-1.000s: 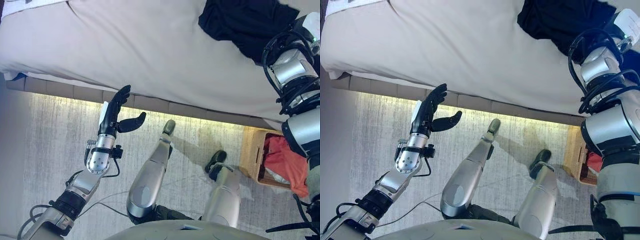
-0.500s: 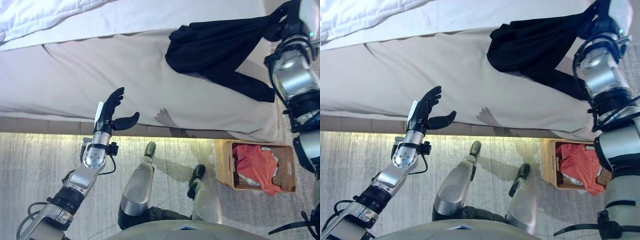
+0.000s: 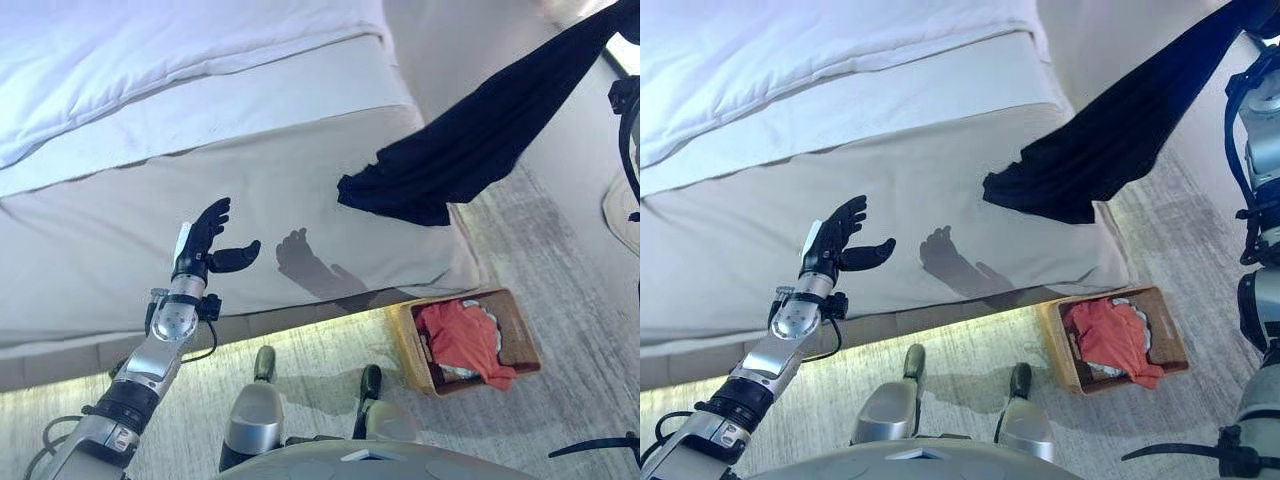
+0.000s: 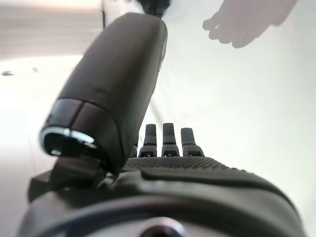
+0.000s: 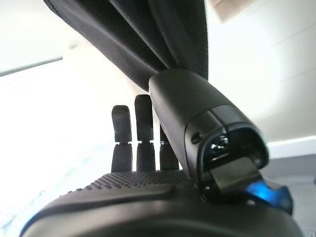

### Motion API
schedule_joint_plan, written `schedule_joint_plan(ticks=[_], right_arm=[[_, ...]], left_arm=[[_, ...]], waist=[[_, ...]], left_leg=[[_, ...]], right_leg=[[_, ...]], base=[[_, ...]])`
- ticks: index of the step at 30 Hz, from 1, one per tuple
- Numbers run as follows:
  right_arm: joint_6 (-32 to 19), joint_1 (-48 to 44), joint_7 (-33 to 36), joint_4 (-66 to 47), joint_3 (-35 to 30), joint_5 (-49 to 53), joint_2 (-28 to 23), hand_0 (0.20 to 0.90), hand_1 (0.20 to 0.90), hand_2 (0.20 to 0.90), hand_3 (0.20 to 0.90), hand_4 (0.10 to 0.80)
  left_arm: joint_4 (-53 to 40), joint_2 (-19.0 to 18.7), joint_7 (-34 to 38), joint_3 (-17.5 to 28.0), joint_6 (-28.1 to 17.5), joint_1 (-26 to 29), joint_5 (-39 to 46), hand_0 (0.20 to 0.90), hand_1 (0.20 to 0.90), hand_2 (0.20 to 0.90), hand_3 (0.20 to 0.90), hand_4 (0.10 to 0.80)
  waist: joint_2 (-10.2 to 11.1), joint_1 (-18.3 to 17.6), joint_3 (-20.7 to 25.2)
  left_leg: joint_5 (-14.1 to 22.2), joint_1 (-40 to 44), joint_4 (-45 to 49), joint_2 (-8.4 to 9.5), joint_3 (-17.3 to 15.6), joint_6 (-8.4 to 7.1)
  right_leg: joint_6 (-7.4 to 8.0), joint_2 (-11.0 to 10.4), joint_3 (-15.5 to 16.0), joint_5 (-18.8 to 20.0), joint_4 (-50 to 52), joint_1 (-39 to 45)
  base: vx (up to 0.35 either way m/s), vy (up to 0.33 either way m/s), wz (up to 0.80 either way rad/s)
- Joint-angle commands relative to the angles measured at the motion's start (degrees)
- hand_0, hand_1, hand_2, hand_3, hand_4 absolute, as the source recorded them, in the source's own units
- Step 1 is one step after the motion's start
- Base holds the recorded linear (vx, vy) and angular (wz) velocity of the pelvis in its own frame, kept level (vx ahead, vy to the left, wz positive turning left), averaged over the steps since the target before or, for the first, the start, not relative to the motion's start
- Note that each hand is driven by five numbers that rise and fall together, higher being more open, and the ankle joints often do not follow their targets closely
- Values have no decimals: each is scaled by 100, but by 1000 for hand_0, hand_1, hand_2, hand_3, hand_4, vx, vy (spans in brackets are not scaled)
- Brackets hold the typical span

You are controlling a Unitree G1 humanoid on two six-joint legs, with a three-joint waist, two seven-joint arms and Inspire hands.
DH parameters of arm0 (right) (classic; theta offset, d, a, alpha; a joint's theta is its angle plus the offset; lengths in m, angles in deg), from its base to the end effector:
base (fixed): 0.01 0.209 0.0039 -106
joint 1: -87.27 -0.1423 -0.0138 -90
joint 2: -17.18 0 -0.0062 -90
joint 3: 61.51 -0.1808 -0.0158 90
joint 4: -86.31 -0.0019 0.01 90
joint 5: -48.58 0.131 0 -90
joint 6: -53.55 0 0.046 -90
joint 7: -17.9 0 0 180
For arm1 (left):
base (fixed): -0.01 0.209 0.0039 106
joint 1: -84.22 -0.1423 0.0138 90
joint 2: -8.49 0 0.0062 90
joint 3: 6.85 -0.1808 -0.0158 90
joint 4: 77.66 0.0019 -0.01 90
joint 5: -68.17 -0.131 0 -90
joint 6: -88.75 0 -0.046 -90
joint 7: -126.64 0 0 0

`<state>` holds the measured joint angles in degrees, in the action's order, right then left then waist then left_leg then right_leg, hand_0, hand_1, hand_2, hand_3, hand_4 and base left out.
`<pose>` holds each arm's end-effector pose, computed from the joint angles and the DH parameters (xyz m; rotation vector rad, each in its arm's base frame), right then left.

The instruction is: Pick up the clothes from the bed and place them into the basket

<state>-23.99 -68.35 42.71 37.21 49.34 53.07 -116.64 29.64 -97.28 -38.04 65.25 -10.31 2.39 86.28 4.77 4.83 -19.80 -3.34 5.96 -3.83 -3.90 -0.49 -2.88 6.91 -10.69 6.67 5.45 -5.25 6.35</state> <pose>0.2993 -0.3136 0.3050 -0.8502 -0.3333 -0.8506 0.2139 0.2181 0.0363 0.2946 0.0669 0.0691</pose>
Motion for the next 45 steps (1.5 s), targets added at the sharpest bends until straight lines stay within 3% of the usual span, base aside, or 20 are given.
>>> schedule_joint_plan(ticks=[1,9,16,23,30,45], right_arm=[[-461,-346,635,-518,508,-154,-683,300,300,300,200,100],[-262,-908,890,-648,740,-96,-990,300,300,300,200,100],[-60,-1759,839,-716,1353,74,-1221,300,300,300,200,100],[126,-1843,684,-712,1541,41,-1326,300,300,300,200,100],[161,-1157,482,-981,1038,-102,-1205,300,300,300,200,100],[191,1460,228,-1975,-941,-398,-511,300,300,300,200,100]], left_arm=[[205,99,55,-360,-401,-17,45,900,900,900,900,800],[531,237,58,-611,-422,88,26,900,900,900,900,800],[664,283,-72,-642,-497,123,-24,900,900,900,900,800],[753,406,-206,-660,-548,201,-167,900,900,900,900,800],[875,489,-241,-662,-446,378,-273,900,900,900,900,800],[946,659,-143,-465,-360,472,-420,900,900,900,900,800]], waist=[[-31,-80,1324],[-6,-404,1466],[26,-594,1530],[37,-749,1565],[-6,-904,1538],[-146,-1208,1401]], left_leg=[[205,-69,-117,-338,-60,-89],[252,96,-117,-452,-333,-183],[297,232,-117,-496,-482,-237],[351,348,-117,-518,-597,-250],[409,463,-117,-540,-701,-247],[484,584,-117,-548,-904,-229]], right_leg=[[17,27,-84,-132,215,-140],[20,120,-380,-9,26,-142],[15,190,-601,20,28,-175],[18,228,-747,15,56,-194],[30,233,-879,9,122,-236],[69,225,-1058,73,141,-335]], base=[[8,0,-22],[24,13,-21],[30,10,-18],[22,11,-14],[1,2,-9],[-5,0,-5]])
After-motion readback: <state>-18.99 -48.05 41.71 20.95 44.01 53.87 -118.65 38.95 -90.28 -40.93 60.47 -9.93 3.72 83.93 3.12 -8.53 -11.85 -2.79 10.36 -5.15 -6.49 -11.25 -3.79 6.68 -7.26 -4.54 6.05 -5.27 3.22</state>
